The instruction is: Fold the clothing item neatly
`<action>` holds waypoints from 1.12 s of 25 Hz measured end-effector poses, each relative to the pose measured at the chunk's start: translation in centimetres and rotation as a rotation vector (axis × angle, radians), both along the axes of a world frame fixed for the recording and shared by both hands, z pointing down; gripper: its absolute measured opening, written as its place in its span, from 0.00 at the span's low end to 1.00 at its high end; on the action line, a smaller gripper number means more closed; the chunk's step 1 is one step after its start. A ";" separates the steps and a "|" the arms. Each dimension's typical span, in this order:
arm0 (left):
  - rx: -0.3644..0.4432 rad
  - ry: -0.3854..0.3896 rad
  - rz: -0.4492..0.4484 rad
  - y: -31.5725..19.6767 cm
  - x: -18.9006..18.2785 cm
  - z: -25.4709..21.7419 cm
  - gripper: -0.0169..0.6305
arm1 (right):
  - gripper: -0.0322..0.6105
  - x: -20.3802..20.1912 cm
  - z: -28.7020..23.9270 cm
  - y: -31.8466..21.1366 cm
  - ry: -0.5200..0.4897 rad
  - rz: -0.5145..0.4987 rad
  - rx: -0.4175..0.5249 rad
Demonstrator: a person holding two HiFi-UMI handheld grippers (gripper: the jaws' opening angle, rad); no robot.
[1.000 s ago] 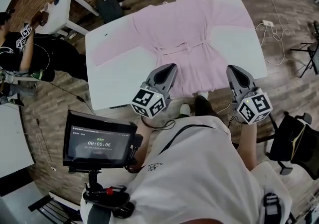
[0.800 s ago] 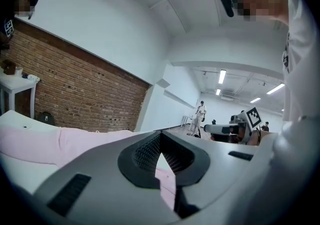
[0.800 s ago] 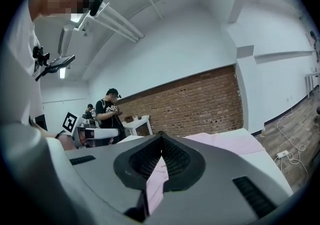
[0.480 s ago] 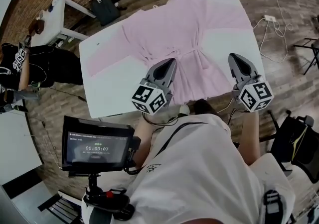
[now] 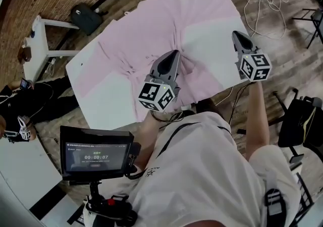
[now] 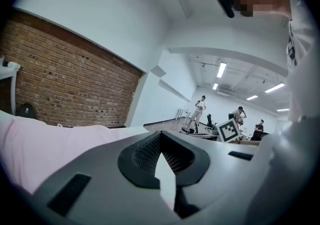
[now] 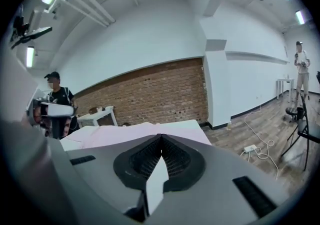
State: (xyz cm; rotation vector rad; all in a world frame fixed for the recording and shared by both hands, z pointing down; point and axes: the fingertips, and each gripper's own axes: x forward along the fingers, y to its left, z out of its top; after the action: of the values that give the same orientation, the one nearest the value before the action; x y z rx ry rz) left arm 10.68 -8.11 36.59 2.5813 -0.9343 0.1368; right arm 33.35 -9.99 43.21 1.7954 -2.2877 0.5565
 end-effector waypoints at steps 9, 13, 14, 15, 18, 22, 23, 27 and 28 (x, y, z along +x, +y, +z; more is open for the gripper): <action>-0.050 -0.026 0.070 -2.7 6.9 2.4 0.03 | 0.05 9.6 8.2 -5.9 -0.008 0.144 -0.126; -0.050 -0.046 0.099 -3.0 9.1 2.8 0.03 | 0.10 11.4 11.0 -8.0 -0.032 0.117 -0.188; -0.050 -0.053 0.105 -3.1 9.5 2.9 0.03 | 0.14 11.7 11.6 -8.5 -0.032 0.105 -0.204; -0.051 -0.059 0.108 -3.3 9.7 2.9 0.03 | 0.15 12.0 12.1 -9.1 -0.026 0.095 -0.219; -0.067 -0.073 0.098 -3.8 9.5 3.5 0.03 | 0.20 12.7 13.6 -10.5 -0.007 0.083 -0.257; -0.089 -0.080 0.063 -4.5 9.0 3.6 0.03 | 0.20 13.0 14.5 -11.6 -0.016 0.071 -0.295; -0.089 -0.083 0.062 -4.5 9.1 3.5 0.03 | 0.20 13.0 14.8 -11.7 -0.029 0.065 -0.307; -0.085 -0.090 0.060 -5.0 9.2 3.7 0.03 | 0.19 13.1 16.6 -12.4 -0.058 0.032 -0.373; -0.087 -0.090 0.057 -5.2 9.0 3.8 0.03 | 0.19 13.1 16.9 -12.5 -0.051 0.027 -0.383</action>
State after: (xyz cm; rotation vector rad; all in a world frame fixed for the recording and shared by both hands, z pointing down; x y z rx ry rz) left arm 19.72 -13.27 40.37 2.5405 -0.8664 0.3054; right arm 46.46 -22.47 60.16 1.6402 -2.0153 0.9793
